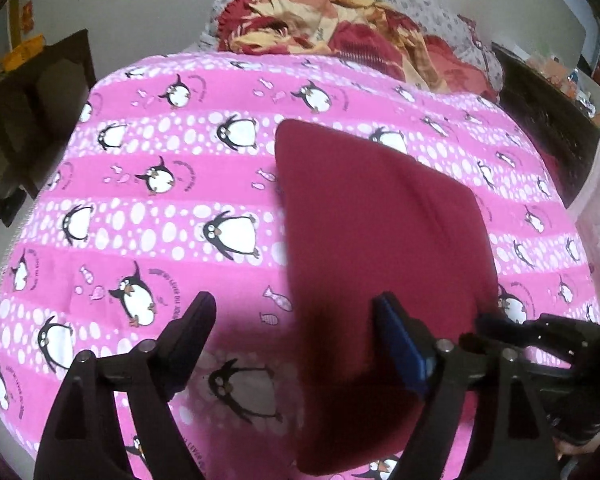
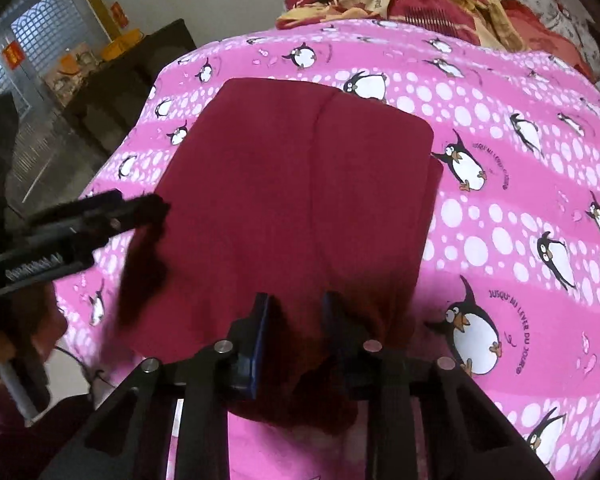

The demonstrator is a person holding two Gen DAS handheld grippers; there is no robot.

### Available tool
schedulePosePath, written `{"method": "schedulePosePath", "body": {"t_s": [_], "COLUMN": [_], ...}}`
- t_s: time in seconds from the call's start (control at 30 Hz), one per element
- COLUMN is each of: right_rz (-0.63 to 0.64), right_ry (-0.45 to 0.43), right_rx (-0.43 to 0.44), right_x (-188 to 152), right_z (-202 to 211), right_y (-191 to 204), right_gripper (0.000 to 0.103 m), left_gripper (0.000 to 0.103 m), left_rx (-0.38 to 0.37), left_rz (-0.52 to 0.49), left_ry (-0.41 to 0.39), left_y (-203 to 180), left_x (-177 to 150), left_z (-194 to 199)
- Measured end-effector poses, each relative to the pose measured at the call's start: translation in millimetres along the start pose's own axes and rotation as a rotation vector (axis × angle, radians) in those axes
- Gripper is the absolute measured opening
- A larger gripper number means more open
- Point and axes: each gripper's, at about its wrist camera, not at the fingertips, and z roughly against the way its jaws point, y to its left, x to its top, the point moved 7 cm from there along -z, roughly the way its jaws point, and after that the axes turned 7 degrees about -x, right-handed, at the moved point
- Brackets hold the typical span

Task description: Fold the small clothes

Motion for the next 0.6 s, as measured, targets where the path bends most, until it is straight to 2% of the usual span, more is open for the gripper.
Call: {"method": "schedulePosePath", "body": {"t_s": [0.2,0.27,0.33,0.6], "right_rz": [-0.046,-0.067,-0.095,-0.111], "right_ry": [-0.048,-0.079,-0.107,-0.135], "right_rx": [-0.009,-0.023,-0.037,-0.067], "right_x": [2.4,2.5,3.5,6.6], "right_z": [29.3,43.4,53.6,71.6], "right_y": [1.7,2.8,2.6,7.0], "right_gripper": [0.032,0.049,0.060,0.066], "left_gripper": [0.083,0.085,0.087,0.088], "left_rx": [0.010,0.019,0.029,0.031], "left_rz": [-0.004,-0.015,-0.028,-0.035], "left_ry": [-0.073,-0.097,-0.124,-0.171], "left_y": [-5.9,-8.1,-11.1,-16.9], "left_x": [4.8,6.1,6.9,6.2], "left_z": [26.3,35.2,44.5,67.1]}}
